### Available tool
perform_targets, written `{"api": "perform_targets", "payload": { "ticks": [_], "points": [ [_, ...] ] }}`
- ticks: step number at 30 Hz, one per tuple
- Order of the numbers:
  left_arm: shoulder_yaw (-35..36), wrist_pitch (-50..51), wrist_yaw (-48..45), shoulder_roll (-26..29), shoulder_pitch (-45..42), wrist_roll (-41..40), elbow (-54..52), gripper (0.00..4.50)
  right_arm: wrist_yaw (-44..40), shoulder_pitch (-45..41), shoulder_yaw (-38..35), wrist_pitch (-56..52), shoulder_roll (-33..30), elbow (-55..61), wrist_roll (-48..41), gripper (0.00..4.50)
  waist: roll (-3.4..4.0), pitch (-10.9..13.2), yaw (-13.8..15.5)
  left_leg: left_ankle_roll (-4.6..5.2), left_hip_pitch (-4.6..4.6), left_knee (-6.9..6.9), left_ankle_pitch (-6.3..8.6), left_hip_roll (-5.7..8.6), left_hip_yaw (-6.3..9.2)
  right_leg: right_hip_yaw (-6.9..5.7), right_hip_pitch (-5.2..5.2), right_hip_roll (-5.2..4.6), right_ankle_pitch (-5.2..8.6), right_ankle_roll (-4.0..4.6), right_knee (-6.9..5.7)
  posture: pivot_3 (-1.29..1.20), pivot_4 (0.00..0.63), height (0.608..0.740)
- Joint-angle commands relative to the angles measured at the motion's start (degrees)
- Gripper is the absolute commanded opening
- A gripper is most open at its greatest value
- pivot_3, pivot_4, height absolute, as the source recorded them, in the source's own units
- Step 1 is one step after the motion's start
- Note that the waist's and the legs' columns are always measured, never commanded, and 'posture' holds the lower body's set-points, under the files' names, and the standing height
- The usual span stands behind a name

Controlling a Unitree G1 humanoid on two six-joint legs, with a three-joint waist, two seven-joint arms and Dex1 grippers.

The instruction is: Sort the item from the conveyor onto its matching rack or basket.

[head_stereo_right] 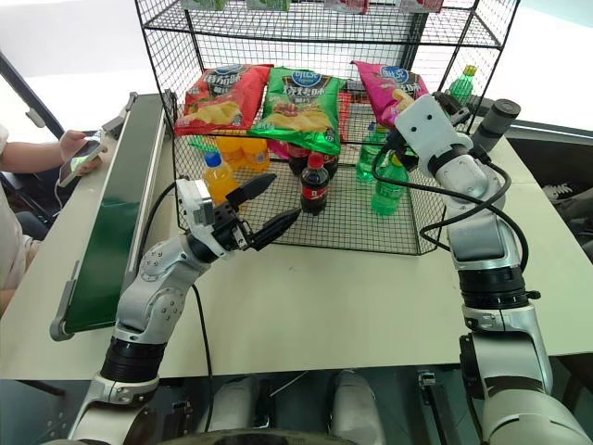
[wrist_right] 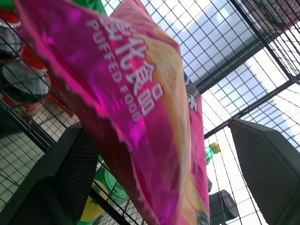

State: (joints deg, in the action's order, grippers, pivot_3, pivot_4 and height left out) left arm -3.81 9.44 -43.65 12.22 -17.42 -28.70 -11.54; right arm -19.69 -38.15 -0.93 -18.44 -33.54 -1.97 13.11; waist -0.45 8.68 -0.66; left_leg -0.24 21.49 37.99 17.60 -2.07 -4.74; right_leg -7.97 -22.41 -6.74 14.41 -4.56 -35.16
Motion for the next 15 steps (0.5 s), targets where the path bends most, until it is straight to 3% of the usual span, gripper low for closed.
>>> {"api": "perform_targets", "payload": {
  "ticks": [1,3,5,12,15],
  "points": [
    [-0.2,-1.4,-0.2,0.0,-0.1,0.3,-1.3,4.5,-0.6,-0.3,-0.2,2.6,-0.1,2.6,-0.9,4.4,0.0,0.0,0.0,0.0,0.01,0.0,0.0,0.0,0.0,0.0,0.0,-0.01,0.0,0.0,0.0,0.0,0.15,0.74],
    [-0.2,-1.5,-0.2,0.0,-0.1,0.5,-1.3,4.5,-0.9,-0.2,0.0,3.4,0.0,2.5,-1.3,4.4,0.0,0.0,0.0,0.01,0.01,0.0,0.0,0.01,0.0,0.0,0.0,-0.01,0.0,0.0,0.01,0.0,0.15,0.74],
    [-0.2,-1.6,-0.3,0.0,0.0,0.7,-1.2,4.5,-0.9,-0.3,0.1,3.8,0.2,2.1,-1.4,3.65,0.0,0.0,0.0,0.01,0.0,0.0,0.0,0.01,0.0,0.0,-0.01,-0.01,0.0,0.0,0.0,0.0,0.15,0.74],
    [-0.4,-2.0,-0.3,-0.1,0.7,1.4,-1.3,4.5,0.4,-0.8,1.1,5.8,0.7,0.2,0.0,0.21,0.0,0.0,0.0,0.0,0.0,0.0,0.0,0.01,0.0,0.0,-0.01,-0.01,0.0,0.0,0.0,0.0,0.15,0.74],
    [-0.5,-2.1,-0.3,-0.2,0.8,1.5,-1.2,4.5,2.5,-1.9,1.9,6.2,1.0,-1.2,1.9,0.03,0.0,0.0,0.0,0.0,0.0,0.0,0.0,0.0,-0.01,0.0,-0.01,-0.01,0.0,0.0,-0.01,0.0,0.15,0.74]
  ]
}}
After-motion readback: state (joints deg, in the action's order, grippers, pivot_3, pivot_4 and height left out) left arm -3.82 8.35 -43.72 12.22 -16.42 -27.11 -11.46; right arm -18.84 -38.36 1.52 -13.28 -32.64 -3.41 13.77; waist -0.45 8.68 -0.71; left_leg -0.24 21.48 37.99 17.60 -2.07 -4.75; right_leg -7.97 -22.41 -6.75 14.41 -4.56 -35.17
